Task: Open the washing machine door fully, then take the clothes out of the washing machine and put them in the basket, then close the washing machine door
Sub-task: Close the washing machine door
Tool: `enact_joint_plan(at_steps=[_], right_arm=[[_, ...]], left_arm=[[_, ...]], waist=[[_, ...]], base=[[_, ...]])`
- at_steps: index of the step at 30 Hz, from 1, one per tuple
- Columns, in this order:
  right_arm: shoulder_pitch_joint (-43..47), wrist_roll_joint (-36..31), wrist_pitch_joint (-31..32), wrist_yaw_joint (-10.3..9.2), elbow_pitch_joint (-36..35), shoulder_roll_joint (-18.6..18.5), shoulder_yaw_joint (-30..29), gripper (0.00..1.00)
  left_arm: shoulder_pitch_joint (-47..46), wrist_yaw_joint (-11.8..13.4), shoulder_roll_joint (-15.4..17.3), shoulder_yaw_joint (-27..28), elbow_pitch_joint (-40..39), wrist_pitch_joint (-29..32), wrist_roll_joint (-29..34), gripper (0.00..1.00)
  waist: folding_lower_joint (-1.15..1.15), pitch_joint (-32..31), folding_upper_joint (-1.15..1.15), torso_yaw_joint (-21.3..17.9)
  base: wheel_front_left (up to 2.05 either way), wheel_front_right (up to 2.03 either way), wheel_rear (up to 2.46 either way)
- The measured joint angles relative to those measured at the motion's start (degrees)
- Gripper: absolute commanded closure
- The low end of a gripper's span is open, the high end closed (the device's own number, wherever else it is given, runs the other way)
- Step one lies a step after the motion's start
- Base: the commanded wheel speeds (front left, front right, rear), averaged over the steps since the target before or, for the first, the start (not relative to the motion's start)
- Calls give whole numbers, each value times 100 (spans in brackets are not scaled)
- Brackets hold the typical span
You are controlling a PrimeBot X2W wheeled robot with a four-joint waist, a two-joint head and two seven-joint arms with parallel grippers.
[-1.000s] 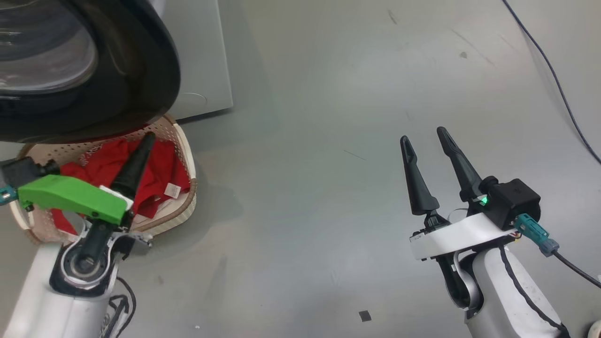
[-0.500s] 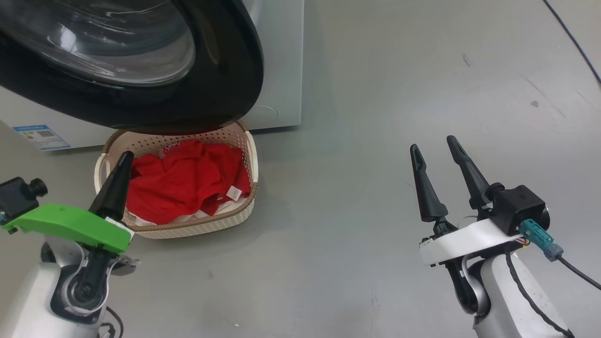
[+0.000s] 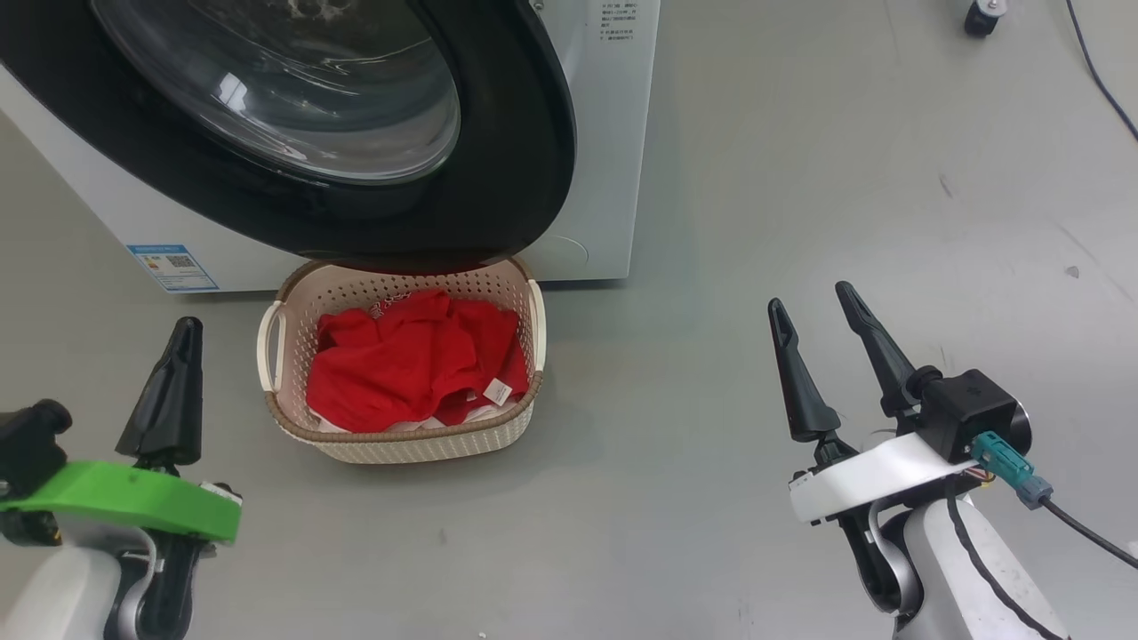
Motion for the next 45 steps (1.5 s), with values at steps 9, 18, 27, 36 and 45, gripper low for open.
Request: enact_joint_plan(at_steps=[9,18,27,36,45], right_arm=[[30,-34,0,33,41,5,19,0],[115,-48,0,56,83,26,48,0],[133,-62,0,74,109,44,65,0],[135,-74,0,107,109,53,67,0],[137,-82,0,109,104,68,59,0]], left_arm=[[292,164,-56,-24,68,-266,744,100],[471,426,-85,-2,104,-276,1400,0],[603,490,-301,225,-67,-283,1705,0],[643,495,-460,386,-215,-283,1968,0],[778,401,-633,443,-244,-283,2033,0]], waist=[[0,-100,0,78],[0,-167,0,127],[0,-207,0,146],[0,-208,0,155],[0,-166,0,175]], base=[[0,0,0],[0,0,0],[0,0,0],[0,0,0],[0,0,0]])
